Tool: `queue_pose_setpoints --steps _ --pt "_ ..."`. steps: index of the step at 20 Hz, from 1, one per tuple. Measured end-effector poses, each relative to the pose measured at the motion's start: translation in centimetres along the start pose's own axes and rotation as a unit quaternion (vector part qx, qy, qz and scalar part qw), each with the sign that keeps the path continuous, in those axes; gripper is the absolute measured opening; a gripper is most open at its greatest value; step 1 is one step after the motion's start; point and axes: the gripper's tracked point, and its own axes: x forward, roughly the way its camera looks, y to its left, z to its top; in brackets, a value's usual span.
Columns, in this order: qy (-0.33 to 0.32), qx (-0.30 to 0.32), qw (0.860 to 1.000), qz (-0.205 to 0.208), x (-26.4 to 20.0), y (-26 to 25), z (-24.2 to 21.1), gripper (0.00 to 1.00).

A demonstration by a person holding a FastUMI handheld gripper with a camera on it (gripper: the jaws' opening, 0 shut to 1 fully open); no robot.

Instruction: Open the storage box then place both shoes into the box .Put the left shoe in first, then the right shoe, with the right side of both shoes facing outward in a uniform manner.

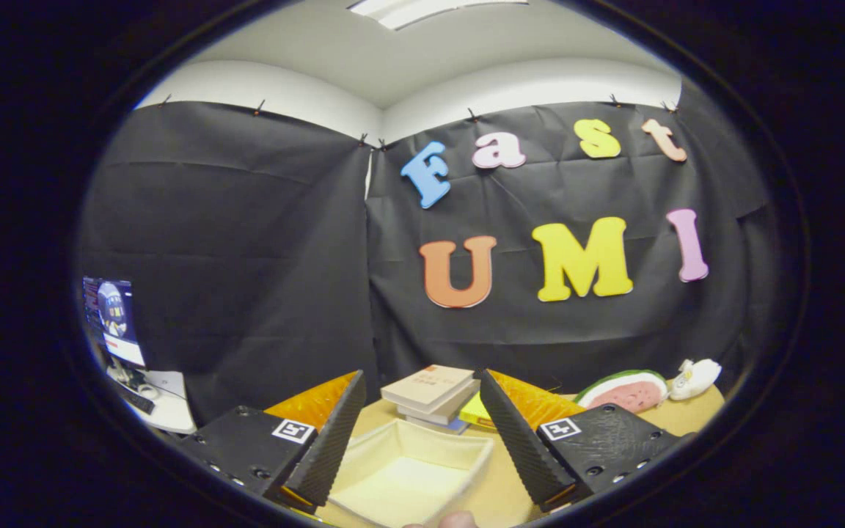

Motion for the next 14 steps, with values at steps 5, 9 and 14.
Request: queue_pose_setpoints --steps 5,9,14 --pt "0.029 -0.034 0.996 -0.071 -4.0 -10.1 -3.4 0.95" --pt "0.078 -0.03 0.991 -0.102 -6.7 -15.9 -7.8 0.95" --pt "0.187 -0.007 0.972 -0.143 -7.6 -20.7 -16.0 0.95"
